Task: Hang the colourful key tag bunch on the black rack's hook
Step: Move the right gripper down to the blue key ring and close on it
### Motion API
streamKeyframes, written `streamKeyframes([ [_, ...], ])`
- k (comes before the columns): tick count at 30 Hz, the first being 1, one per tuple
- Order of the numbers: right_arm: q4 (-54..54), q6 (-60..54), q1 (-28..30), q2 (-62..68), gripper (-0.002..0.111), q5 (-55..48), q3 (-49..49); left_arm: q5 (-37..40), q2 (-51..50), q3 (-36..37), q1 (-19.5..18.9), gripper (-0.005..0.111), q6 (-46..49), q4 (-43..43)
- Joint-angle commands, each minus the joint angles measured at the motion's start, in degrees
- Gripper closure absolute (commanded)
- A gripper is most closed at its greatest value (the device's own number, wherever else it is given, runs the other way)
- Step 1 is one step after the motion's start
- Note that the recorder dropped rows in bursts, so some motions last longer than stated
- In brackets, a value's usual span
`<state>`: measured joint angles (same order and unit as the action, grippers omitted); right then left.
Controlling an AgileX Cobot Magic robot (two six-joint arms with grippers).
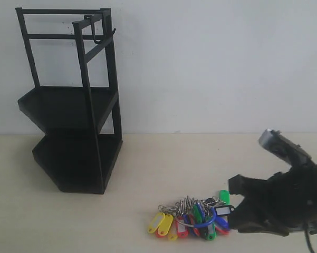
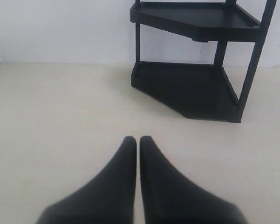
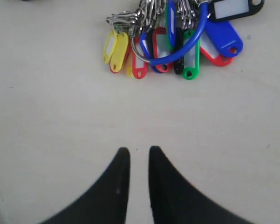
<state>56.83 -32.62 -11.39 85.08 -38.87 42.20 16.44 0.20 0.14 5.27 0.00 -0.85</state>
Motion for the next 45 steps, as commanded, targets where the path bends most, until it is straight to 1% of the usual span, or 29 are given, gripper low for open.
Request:
streamKeyframes([
  [1,7.5,-0.9,-4.3,5.8,0.059,9.5,0.4,-0.1,-0.2,-0.1,-0.1,0.102,0.0,-0.2],
  [3,12.0,-1.7,-4.5,8.2,0.048,10.4,0.6,-0.1,-0.2,-0.1,-0.1,0.102,0.0,-0.2],
  [4,13.8,-3.0,-4.5,9.2,0.049,10.1,0.8,-0.1,-0.2,-0.1,-0.1,0.102,0.0,-0.2],
  [5,15.8,-4.6,-4.5,10.1,0.05,9.7,1.1,-0.1,-0.2,-0.1,-0.1,0.102,0.0,-0.2],
  [8,22.8,-8.9,-4.5,13.6,0.059,6.9,2.0,-0.1,-0.2,-0.1,-0.1,0.102,0.0,-0.2],
  [9,25.3,-11.2,-4.5,14.7,0.064,5.8,2.4,-0.1,-0.2,-0.1,-0.1,0.102,0.0,-0.2],
  [11,29.1,-13.3,-4.5,16.8,0.069,4.8,2.6,-0.1,-0.2,-0.1,-0.1,0.102,0.0,-0.2],
  [12,30.7,-14.2,-4.5,17.6,0.07,4.8,2.6,-0.1,-0.2,-0.1,-0.1,0.102,0.0,-0.2],
  [14,32.6,-16.0,-4.5,18.7,0.068,5.0,2.6,-0.1,-0.2,-0.1,-0.1,0.102,0.0,-0.2],
  [19,35.6,-18.2,-4.5,20.2,0.056,5.6,2.6,-0.1,-0.2,-0.1,-0.1,0.102,0.0,-0.2],
  [21,37.7,-20.2,-4.5,20.6,0.054,6.7,2.6,-0.1,-0.2,-0.1,-0.1,0.102,0.0,-0.2],
  [27,43.1,-21.5,-4.5,22.7,0.054,8.1,2.6,-0.1,-0.2,-0.1,-0.1,0.102,0.0,-0.2],
  [30,43.1,-24.0,-4.5,23.5,0.054,7.8,3.2,-0.1,-0.2,-0.1,-0.1,0.102,0.0,-0.2],
  [45,43.1,-26.1,-4.6,29.0,0.055,8.0,7.8,-0.1,-0.2,-0.1,-0.1,0.102,0.0,-0.2],
])
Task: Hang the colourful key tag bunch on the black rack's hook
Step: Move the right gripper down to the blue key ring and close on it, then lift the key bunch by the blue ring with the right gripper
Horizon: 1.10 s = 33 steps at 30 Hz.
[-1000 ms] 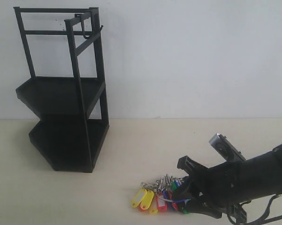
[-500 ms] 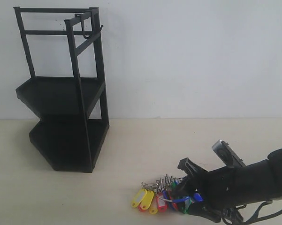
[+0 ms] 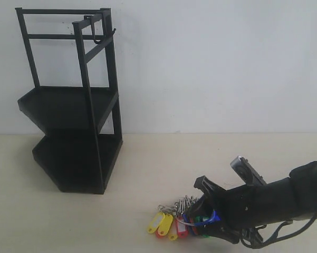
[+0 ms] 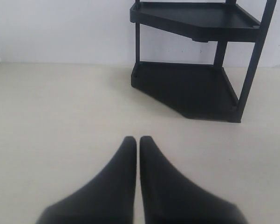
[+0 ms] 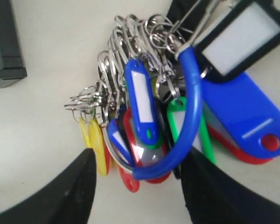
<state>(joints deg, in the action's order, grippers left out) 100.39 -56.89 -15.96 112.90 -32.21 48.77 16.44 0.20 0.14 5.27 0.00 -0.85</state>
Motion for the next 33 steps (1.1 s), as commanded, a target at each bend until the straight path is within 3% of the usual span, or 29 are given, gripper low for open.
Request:
streamKeyframes([
  [1,-0.4,-1.9,0.0,1.2,0.055,1.4,1.4,-0.1,-0.2,-0.1,-0.1,0.102,0.0,-0.2],
  [3,-0.4,-1.9,0.0,1.2,0.06,1.6,1.6,-0.1,-0.2,-0.1,-0.1,0.102,0.0,-0.2],
  [10,-0.4,-2.3,0.0,1.2,0.094,7.3,1.6,-0.1,-0.2,-0.1,-0.1,0.102,0.0,-0.2],
  [12,-0.4,-4.6,0.0,1.2,0.098,7.7,1.6,-0.2,-0.2,-0.1,-0.1,0.102,0.0,-0.2],
  [18,-0.4,-10.6,0.0,0.4,0.098,7.9,1.6,-0.2,-0.2,-0.1,-0.1,0.102,0.0,-0.2],
  [20,-0.4,-14.9,0.0,-1.1,0.107,7.9,1.6,-0.2,-0.2,-0.1,-0.1,0.102,0.0,-0.2],
  [24,-0.8,-18.8,0.0,-6.9,0.108,8.2,1.6,-0.2,-0.2,-0.1,-0.1,0.102,0.0,-0.2],
  [33,-15.6,-17.8,0.0,-17.9,0.108,10.6,1.6,-0.2,-0.2,-0.1,-0.1,0.102,0.0,-0.2],
])
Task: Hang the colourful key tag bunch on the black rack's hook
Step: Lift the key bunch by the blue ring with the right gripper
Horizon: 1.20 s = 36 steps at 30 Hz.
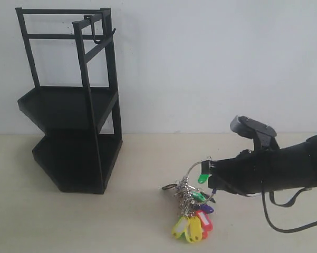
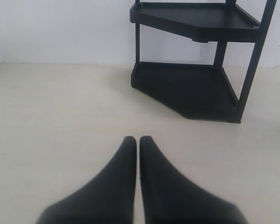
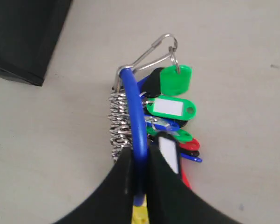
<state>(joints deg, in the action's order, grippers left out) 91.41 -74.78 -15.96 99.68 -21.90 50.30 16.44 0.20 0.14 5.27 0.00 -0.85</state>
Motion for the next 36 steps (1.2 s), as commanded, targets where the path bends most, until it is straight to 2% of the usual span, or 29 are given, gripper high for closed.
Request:
streamKeyframes([
  [1,-8.7,0.9,0.0,-6.0,0.108,0.4,0.1,-0.2,-0.2,-0.1,-0.1,0.102,0.0,-0.2],
  [8,-29.6,15.6,0.0,-13.4,0.108,1.4,0.1,-0.2,-0.2,-0.1,-0.1,0.102,0.0,-0.2],
  [12,-40.1,22.7,0.0,-15.2,0.108,-1.8,0.2,-0.2,-0.2,-0.1,-0.1,0.102,0.0,-0.2],
  [16,-53.6,32.9,0.0,-15.2,0.108,-9.8,2.8,-0.2,-0.2,-0.1,-0.1,0.102,0.0,-0.2],
  [20,-72.1,47.0,0.0,-15.2,0.108,-23.3,9.5,-0.2,-0.2,-0.1,-0.1,0.102,0.0,-0.2],
  [23,-81.2,55.2,0.0,-15.2,0.109,-30.9,14.4,-0.2,-0.2,-0.1,-0.1,0.102,0.0,-0.2],
  [25,-84.6,60.3,0.0,-15.2,0.109,-32.7,16.3,-0.2,-0.2,-0.1,-0.1,0.102,0.0,-0.2],
  [30,-82.7,50.2,-1.3,-15.2,0.109,-36.6,18.7,-0.2,-0.2,-0.1,-0.1,0.102,0.0,-0.2],
  [34,-99.1,72.6,-1.3,-15.2,0.109,-31.3,19.9,-0.2,-0.2,-0.1,-0.1,0.102,0.0,-0.2],
  [36,-95.1,63.0,-2.3,-15.1,0.109,-32.8,20.1,-0.2,-0.2,-0.1,-0.1,0.102,0.0,-0.2],
])
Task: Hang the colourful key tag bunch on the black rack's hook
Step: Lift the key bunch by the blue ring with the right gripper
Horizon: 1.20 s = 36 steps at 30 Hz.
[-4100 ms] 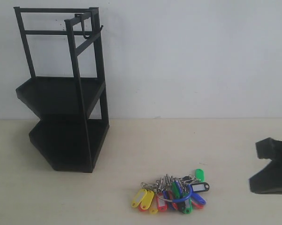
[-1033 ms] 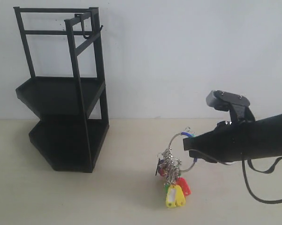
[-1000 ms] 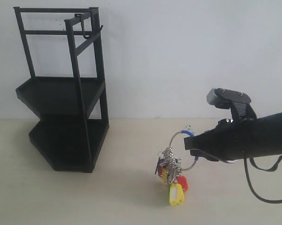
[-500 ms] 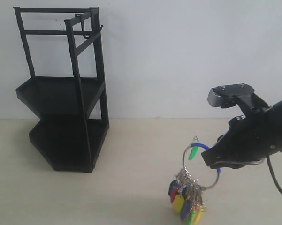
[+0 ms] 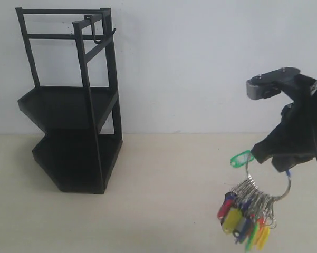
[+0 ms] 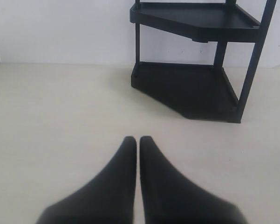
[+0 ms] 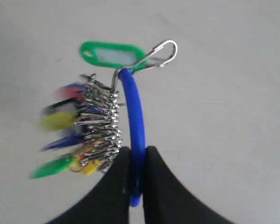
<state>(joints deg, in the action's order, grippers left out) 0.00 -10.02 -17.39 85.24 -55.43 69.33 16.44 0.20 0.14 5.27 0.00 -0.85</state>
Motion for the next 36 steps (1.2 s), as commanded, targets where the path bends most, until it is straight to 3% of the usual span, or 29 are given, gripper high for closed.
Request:
streamKeyframes([
  [1,2.2,-11.6,-1.8,-0.7,0.109,-0.7,1.1,-0.2,-0.2,-0.1,-0.1,0.102,0.0,-0.2],
  [3,6.5,-19.2,-2.6,-0.7,0.109,-2.0,1.1,-0.1,-0.2,-0.1,-0.1,0.102,0.0,-0.2],
  [6,-1.9,-2.4,-2.6,-0.7,0.109,5.9,1.1,-0.1,-0.2,-0.1,-0.1,0.102,0.0,-0.2],
  [7,-2.8,-2.1,-2.6,-0.7,0.109,6.2,1.1,-0.1,-0.2,-0.1,-0.1,0.102,0.0,-0.2],
  [10,3.5,-16.0,-3.3,-0.7,0.109,3.8,1.1,-0.1,-0.2,-0.1,-0.1,0.102,0.0,-0.2],
  [13,-6.0,0.4,-3.2,-0.7,0.109,7.5,1.1,-0.1,-0.2,-0.1,-0.1,0.102,0.0,-0.2],
  [14,-6.7,-0.5,-3.5,-0.7,0.109,7.0,1.1,-0.1,-0.2,-0.1,-0.1,0.102,0.0,-0.2],
  [17,0.7,-19.2,-5.1,-0.7,0.109,0.9,1.1,-0.1,-0.2,-0.1,-0.1,0.102,0.0,-0.2],
  [18,-1.4,-16.7,-5.1,-0.7,0.109,2.3,1.1,-0.1,-0.2,-0.1,-0.1,0.102,0.0,-0.2],
  [20,-12.4,2.9,-5.1,-0.7,0.109,7.2,1.1,-0.1,-0.2,-0.1,-0.1,0.102,0.0,-0.2],
  [21,-13.6,4.5,-5.4,-0.7,0.109,7.3,1.1,-0.1,-0.2,-0.1,-0.1,0.102,0.0,-0.2],
  [24,-2.3,-17.9,-6.9,-0.5,0.109,1.1,1.1,-0.1,-0.2,-0.1,-0.1,0.102,0.0,-0.2],
  [28,-9.2,-7.5,-7.1,-0.5,0.109,1.5,2.3,-0.1,-0.2,-0.1,-0.1,0.102,0.0,-0.2],
  [32,-2.6,-18.5,-7.7,-0.5,0.109,-7.3,4.5,-0.1,-0.2,-0.1,-0.1,0.102,0.0,-0.2],
  [36,-16.9,0.4,-7.7,-0.5,0.109,-5.7,6.1,-0.1,-0.2,-0.1,-0.1,0.102,0.0,-0.2],
])
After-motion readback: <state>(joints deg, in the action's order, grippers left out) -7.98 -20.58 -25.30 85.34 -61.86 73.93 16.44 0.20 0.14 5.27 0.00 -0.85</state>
